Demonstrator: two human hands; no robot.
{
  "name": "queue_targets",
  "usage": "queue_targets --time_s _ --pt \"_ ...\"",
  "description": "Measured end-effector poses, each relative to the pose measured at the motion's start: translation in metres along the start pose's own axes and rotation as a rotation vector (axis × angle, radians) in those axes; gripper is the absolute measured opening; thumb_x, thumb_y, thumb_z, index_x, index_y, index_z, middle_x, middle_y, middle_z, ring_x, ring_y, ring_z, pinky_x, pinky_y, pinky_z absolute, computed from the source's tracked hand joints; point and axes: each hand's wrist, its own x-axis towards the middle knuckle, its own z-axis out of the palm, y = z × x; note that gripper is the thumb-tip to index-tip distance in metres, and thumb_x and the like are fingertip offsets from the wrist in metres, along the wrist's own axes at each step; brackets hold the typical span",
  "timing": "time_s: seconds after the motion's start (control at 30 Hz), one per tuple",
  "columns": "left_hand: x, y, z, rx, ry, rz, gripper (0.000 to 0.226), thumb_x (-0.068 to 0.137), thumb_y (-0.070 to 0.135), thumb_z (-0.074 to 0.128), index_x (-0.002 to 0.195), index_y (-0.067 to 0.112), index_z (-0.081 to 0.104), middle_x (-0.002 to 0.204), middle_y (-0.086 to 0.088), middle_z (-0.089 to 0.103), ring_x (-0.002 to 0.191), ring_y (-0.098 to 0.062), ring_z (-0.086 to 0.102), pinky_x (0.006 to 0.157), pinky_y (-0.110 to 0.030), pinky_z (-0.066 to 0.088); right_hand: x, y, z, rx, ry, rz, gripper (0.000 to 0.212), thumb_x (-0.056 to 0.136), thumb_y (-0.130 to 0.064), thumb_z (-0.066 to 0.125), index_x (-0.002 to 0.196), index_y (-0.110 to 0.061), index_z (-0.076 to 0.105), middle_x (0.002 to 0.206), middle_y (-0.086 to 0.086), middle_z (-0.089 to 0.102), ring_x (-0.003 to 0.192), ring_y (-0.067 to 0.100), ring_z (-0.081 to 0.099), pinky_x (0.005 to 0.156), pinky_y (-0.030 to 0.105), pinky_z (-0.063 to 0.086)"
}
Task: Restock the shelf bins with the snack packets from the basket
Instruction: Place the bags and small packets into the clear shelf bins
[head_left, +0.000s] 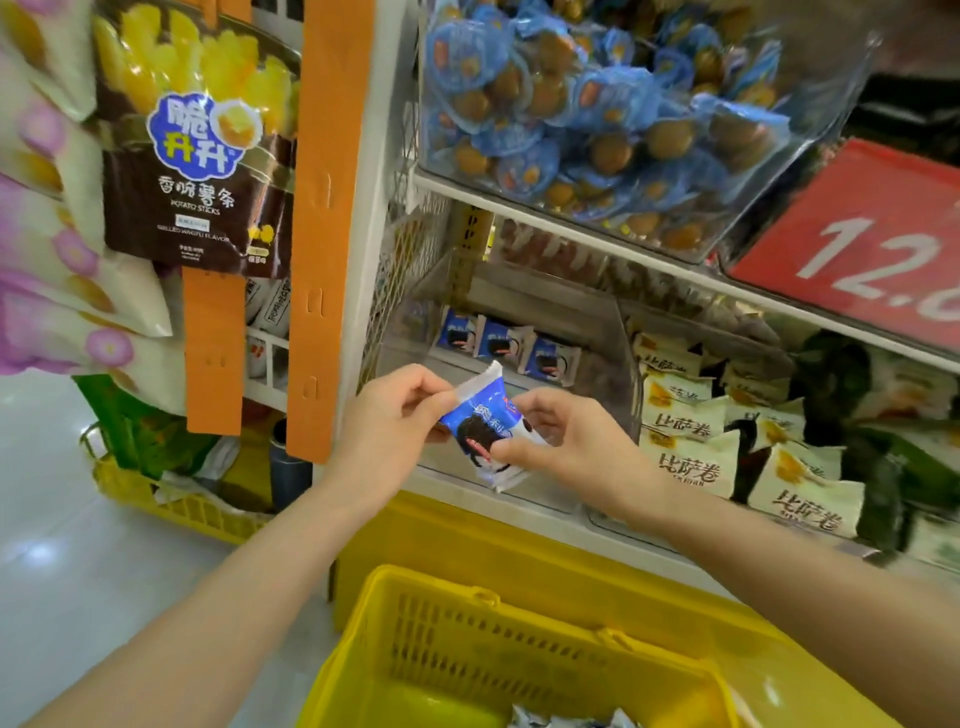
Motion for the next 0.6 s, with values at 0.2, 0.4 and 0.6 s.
queue_targets --time_s 0.2,0.4,0.6 --pt "0.025 0.001 -0.011 0.341 0.060 0.239 0.011 0.093 0.015 0.051 0.099 0.019 0.060 0.091 0.010 0.061 0.083 -0.001 0.056 0.072 -0.014 0.044 0.029 0.002 -0.014 0.026 0.164 -0.010 0.030 0.084 -0.028 0.067 0.111 -0.023 0.055 0.098 -0.013 0.064 0.087 0.000 0.064 0.076 0.015 0.053" --pt "0.031 -0.040 -0.015 0.871 -0.194 0.418 0.029 0.097 0.035 0.035 0.116 0.023 0.053 0.113 0.007 0.060 0.103 -0.008 0.052 0.091 -0.022 0.031 0.112 0.025 -0.020 -0.201 0.322 0.072 0.038 0.085 -0.025 0.067 0.120 -0.012 0.056 0.109 0.002 0.057 0.090 0.011 0.054 0.069 0.014 0.044" --pt "0.040 -0.051 -0.021 0.912 -0.215 0.546 0.041 0.095 0.038 0.024 0.103 0.021 0.061 0.097 0.006 0.065 0.089 -0.010 0.056 0.084 -0.025 0.033 0.182 0.050 0.000 -0.453 0.171 0.075 0.033 0.089 -0.018 0.059 0.119 -0.003 0.057 0.102 0.014 0.060 0.093 0.025 0.060 0.072 0.024 0.045"
